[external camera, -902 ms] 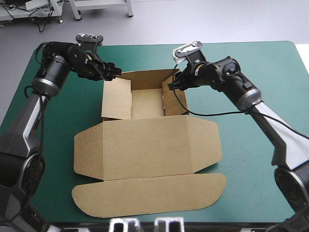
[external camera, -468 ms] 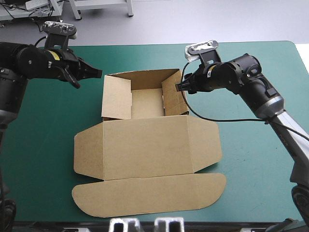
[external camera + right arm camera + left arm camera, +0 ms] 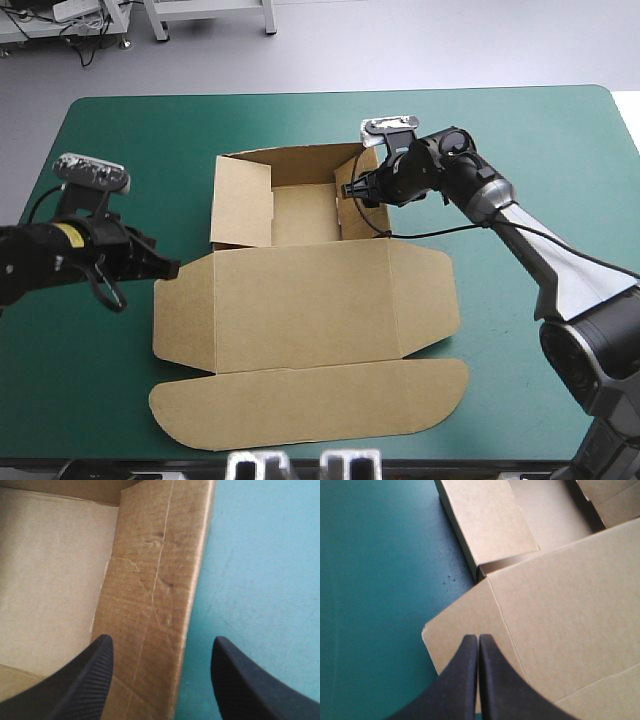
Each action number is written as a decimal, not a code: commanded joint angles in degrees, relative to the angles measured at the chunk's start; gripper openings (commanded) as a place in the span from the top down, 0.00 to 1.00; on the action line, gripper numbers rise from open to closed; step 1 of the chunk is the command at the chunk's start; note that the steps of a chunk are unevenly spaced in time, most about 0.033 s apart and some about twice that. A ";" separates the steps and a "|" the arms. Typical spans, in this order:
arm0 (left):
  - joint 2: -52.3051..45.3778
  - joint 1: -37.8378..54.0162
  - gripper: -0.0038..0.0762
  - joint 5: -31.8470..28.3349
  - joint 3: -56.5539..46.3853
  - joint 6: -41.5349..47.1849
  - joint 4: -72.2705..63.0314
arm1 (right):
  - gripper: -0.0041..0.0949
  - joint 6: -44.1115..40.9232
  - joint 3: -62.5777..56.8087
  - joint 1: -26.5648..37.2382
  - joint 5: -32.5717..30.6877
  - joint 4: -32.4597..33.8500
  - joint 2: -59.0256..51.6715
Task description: Fold the box
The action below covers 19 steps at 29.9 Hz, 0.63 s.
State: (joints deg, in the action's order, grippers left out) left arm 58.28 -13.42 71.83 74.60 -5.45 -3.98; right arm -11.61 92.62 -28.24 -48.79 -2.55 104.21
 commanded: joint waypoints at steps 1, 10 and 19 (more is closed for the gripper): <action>-5.80 -0.01 0.96 -3.17 -3.34 0.00 -0.75 | 0.43 -0.09 1.82 -0.18 3.75 -0.38 -0.61; -15.08 -0.01 0.96 -1.13 -11.75 0.00 -0.36 | 0.96 -0.08 1.82 -0.18 3.40 -1.68 0.09; -25.12 -0.01 0.96 -3.86 -24.34 0.70 2.19 | 0.98 0.03 1.82 7.16 -2.95 0.56 -6.72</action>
State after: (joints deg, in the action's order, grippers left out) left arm 35.71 -13.42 71.37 52.19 -5.50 -3.10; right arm -11.53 92.62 -25.59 -50.87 -3.41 103.91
